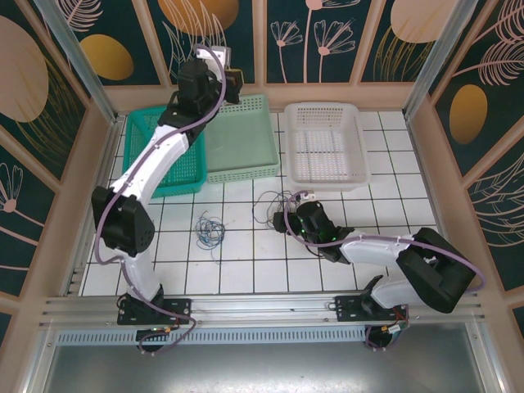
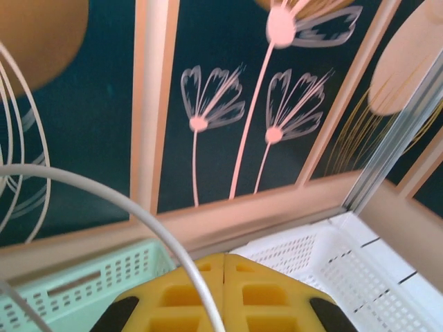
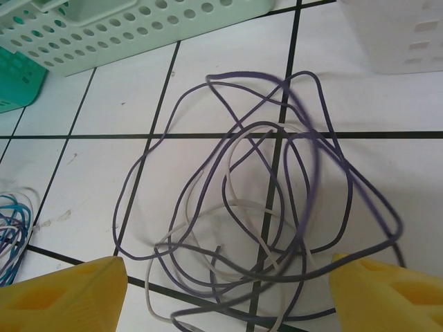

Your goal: Untangle the cables

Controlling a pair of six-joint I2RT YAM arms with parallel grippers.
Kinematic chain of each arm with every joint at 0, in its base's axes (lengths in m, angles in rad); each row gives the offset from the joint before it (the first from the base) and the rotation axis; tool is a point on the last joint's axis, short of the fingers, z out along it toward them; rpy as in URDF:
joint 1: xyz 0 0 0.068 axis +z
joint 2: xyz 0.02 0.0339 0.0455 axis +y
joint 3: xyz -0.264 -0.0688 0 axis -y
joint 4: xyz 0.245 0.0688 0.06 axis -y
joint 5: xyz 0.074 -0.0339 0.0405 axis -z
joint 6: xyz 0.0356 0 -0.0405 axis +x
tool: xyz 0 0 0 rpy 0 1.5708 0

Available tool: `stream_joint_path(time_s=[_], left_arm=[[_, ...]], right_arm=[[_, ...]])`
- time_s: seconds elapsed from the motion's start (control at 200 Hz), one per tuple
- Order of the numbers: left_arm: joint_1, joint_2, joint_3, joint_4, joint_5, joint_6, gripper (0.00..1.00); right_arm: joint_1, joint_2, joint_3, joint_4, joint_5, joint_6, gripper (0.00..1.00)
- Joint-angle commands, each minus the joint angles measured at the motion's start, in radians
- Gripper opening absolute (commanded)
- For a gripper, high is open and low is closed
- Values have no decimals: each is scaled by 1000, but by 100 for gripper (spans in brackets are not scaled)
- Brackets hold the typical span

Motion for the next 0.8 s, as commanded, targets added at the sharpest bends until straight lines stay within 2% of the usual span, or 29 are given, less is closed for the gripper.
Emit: stream_joint_path(time_s=[0.0,0.18,0.37,0.5,0.761,0.796], left_arm=[[-15,-60,11,32,14,17,0],[-15,-45,0,34,17,-9,0],[-12,65,18,-1,-34,-12,0],[-2,149,49,-20,-12,-40,0],[13,303,147,-116,14,-51,0],[16,322,154,-132,15,-54,5]], right_arm=[[-9,-24,-13,-3,28,-8,78],[-13,-44,-24,-6,38,-4,78],[-15,-108,-51,-35,58,4,78],[-28,-170,-82,-63,77,5,78],[-113,-217,-110,-110,-18,-4,79],[-122,-218,-110,-108,-33,-8,79]])
